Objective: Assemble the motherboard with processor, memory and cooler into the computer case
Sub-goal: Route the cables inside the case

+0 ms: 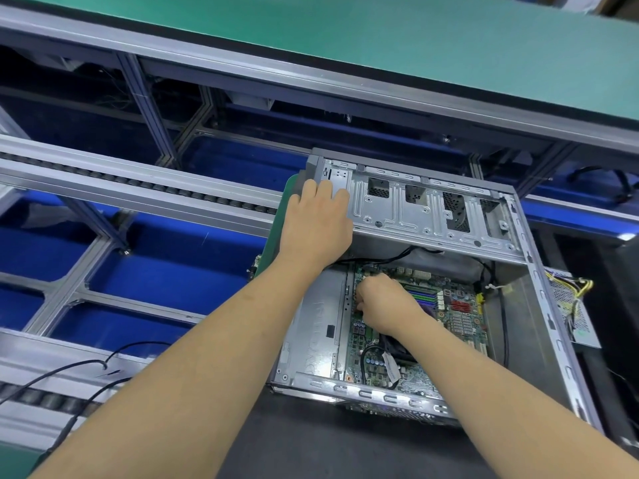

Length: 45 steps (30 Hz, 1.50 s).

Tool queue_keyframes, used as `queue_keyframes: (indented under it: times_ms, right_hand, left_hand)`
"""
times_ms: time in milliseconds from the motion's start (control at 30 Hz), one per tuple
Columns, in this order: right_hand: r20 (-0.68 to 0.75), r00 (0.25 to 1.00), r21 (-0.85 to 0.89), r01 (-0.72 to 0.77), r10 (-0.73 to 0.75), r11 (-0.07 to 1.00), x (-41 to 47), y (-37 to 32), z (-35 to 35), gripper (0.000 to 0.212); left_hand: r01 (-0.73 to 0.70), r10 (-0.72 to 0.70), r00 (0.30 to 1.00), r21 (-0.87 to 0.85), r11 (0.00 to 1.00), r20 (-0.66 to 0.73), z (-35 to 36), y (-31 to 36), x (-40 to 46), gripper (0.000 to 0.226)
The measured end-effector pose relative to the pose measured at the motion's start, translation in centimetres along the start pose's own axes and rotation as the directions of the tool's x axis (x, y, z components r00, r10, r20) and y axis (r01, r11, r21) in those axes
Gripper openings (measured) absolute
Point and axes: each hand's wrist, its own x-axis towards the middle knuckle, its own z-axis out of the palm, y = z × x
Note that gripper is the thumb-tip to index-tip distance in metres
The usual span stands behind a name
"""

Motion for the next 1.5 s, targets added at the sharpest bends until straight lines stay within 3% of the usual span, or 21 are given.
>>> queue_keyframes:
  times_ms: [100, 233, 700, 1067, 1500]
  right_hand:
    - [0.004, 1.000, 0.046, 0.006, -0.007, 0.999, 0.0, 0.4, -0.2, 0.009]
    - [0.017, 1.000, 0.116, 0.019, -0.021, 0.993, 0.0, 0.9, -0.3, 0.020]
    - [0.009, 0.999, 0.181, -0.038, 0.037, 0.983, 0.4, 1.3, -0.2, 0.012]
    - [0.008, 1.000, 0.084, -0.005, 0.004, 0.996, 0.4, 1.1, -0.2, 0.015]
    - [-0.013, 1.000, 0.096, 0.029, -0.028, 0.995, 0.4, 1.3, -0.1, 0.013]
  left_hand:
    - [0.004, -0.004, 1.000, -0.003, 1.000, 0.002, 0.0, 0.0, 0.0, 0.013]
    - [0.007, -0.007, 1.000, -0.003, 1.000, 0.012, 0.0, -0.1, 0.0, 0.013]
    - [0.003, -0.003, 1.000, -0.026, 1.000, 0.005, -0.1, -0.1, 0.0, 0.013]
    - [0.002, -0.003, 1.000, -0.025, 1.000, -0.019, 0.2, -0.1, 0.0, 0.018]
    - [-0.001, 0.000, 1.000, -0.036, 0.999, -0.028, -0.1, -0.1, -0.1, 0.014]
